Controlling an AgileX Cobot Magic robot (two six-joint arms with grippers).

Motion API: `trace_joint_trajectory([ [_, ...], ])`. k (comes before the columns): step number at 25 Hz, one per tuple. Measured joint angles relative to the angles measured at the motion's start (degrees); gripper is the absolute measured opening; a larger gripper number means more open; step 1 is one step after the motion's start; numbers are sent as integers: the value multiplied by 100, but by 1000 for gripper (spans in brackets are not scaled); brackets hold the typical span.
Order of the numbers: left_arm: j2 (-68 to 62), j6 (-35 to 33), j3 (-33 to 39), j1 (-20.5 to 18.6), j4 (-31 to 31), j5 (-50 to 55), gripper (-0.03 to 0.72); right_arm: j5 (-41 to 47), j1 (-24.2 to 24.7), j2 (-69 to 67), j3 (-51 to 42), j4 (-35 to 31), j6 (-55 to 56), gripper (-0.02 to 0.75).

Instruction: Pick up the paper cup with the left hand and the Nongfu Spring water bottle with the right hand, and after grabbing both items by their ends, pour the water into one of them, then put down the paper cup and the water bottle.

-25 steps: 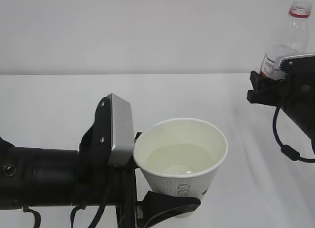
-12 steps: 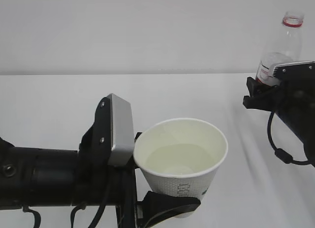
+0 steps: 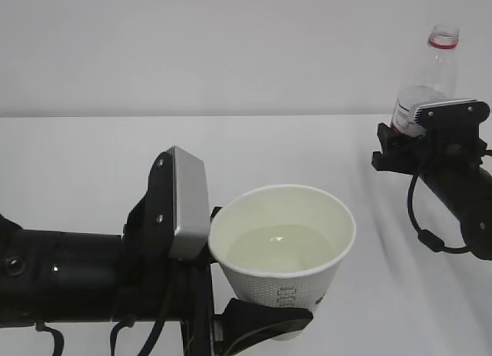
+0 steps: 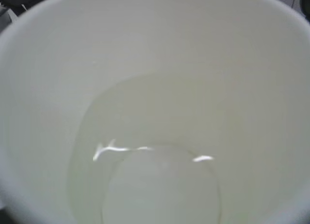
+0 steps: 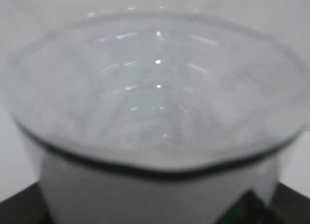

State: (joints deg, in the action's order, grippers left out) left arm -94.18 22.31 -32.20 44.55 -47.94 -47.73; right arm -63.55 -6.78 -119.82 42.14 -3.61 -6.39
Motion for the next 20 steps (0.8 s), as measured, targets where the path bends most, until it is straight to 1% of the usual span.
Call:
trace_joint_trajectory([
  [20, 0, 0, 0, 0, 2, 84, 510, -47, 0, -656, 224, 0, 73, 524],
])
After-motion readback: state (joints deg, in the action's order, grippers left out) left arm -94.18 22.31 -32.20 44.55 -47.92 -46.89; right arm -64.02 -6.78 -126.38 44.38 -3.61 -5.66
